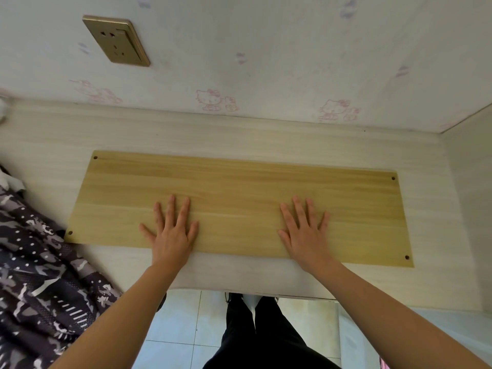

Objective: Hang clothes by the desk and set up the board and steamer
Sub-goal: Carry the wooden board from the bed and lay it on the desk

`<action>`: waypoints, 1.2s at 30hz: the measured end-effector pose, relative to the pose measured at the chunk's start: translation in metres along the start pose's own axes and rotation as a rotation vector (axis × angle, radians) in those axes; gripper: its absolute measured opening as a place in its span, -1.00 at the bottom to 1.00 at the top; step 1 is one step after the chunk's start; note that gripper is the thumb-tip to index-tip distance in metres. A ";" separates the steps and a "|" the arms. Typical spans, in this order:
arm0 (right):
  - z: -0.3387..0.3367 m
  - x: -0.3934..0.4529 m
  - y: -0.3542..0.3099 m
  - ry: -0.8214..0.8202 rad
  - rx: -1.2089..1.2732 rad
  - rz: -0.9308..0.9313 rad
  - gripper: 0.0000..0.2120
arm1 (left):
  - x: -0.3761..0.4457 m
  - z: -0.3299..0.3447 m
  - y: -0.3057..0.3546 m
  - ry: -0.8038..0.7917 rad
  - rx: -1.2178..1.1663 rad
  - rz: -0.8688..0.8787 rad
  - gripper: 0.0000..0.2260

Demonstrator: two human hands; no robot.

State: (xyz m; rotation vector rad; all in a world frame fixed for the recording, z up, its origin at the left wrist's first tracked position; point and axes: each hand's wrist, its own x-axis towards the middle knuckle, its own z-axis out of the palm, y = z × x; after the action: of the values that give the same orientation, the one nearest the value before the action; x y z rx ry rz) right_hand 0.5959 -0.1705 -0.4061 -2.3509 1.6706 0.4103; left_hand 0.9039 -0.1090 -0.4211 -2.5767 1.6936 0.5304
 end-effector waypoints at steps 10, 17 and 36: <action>-0.002 0.001 0.002 -0.038 0.001 -0.007 -0.37 | -0.006 -0.005 0.007 -0.022 -0.026 -0.036 -0.49; -0.004 0.001 0.006 -0.029 -0.004 -0.056 -0.36 | -0.014 -0.006 0.013 -0.018 -0.021 -0.076 -0.49; -0.005 -0.098 -0.018 -0.039 0.161 0.089 -0.45 | -0.103 0.009 0.083 -0.033 0.156 0.470 -0.53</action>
State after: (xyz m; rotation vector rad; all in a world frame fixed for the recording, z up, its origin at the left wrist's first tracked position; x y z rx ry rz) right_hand 0.5828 -0.0799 -0.3665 -2.1472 1.7267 0.3216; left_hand 0.7910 -0.0499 -0.3857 -2.0511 2.2359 0.4209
